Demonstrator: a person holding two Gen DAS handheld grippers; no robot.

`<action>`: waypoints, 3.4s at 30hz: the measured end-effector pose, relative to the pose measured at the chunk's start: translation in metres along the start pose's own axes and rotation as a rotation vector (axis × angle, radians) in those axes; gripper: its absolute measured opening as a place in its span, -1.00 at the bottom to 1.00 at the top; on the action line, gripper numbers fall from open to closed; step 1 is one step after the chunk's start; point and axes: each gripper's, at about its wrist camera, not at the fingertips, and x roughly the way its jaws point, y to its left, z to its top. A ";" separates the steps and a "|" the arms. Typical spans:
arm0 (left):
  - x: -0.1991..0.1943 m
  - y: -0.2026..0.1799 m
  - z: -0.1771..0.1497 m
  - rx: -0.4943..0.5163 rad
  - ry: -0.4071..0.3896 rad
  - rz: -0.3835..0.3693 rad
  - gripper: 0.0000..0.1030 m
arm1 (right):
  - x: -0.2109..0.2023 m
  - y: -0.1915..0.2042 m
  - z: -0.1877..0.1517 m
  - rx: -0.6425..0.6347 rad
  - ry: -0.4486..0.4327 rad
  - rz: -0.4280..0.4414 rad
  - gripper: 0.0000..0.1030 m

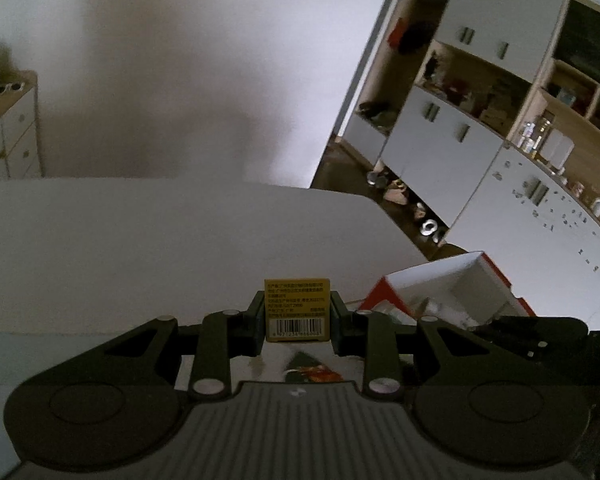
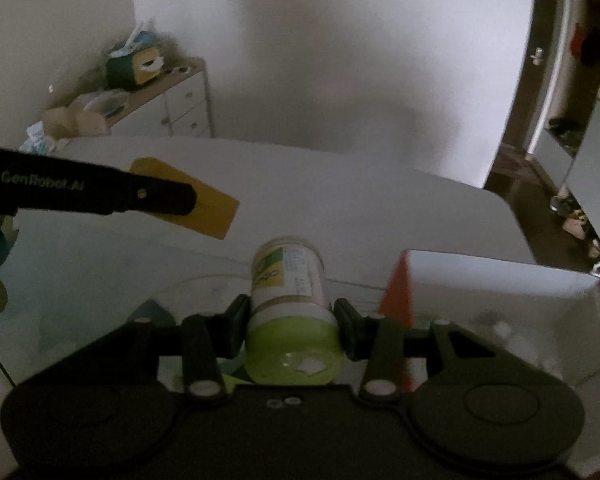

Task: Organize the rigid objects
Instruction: 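Lift the yellow box and jar and carry them over the shoebox, then lower and release the yellow box and jar into the shoebox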

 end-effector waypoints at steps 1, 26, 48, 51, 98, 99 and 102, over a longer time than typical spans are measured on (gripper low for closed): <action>-0.001 -0.007 0.000 0.008 -0.001 -0.005 -0.42 | -0.006 -0.005 -0.002 0.011 -0.005 -0.005 -0.14; 0.058 -0.164 -0.024 0.157 0.095 -0.041 -0.42 | -0.065 -0.172 -0.063 0.138 -0.016 -0.099 -0.13; 0.165 -0.232 -0.055 0.274 0.315 0.153 -0.42 | -0.020 -0.225 -0.091 0.114 0.070 -0.080 -0.14; 0.175 -0.235 -0.054 0.277 0.316 0.180 -0.42 | -0.012 -0.223 -0.089 0.098 0.080 -0.071 -0.14; 0.161 -0.247 -0.067 0.204 0.375 0.202 -0.41 | -0.050 -0.233 -0.067 0.079 0.099 0.051 0.25; 0.157 -0.246 -0.066 0.200 0.364 0.200 -0.41 | -0.053 -0.232 -0.067 0.081 0.094 0.055 0.25; 0.139 -0.242 -0.062 0.192 0.325 0.191 -0.41 | -0.061 -0.227 -0.064 0.090 0.081 0.064 0.32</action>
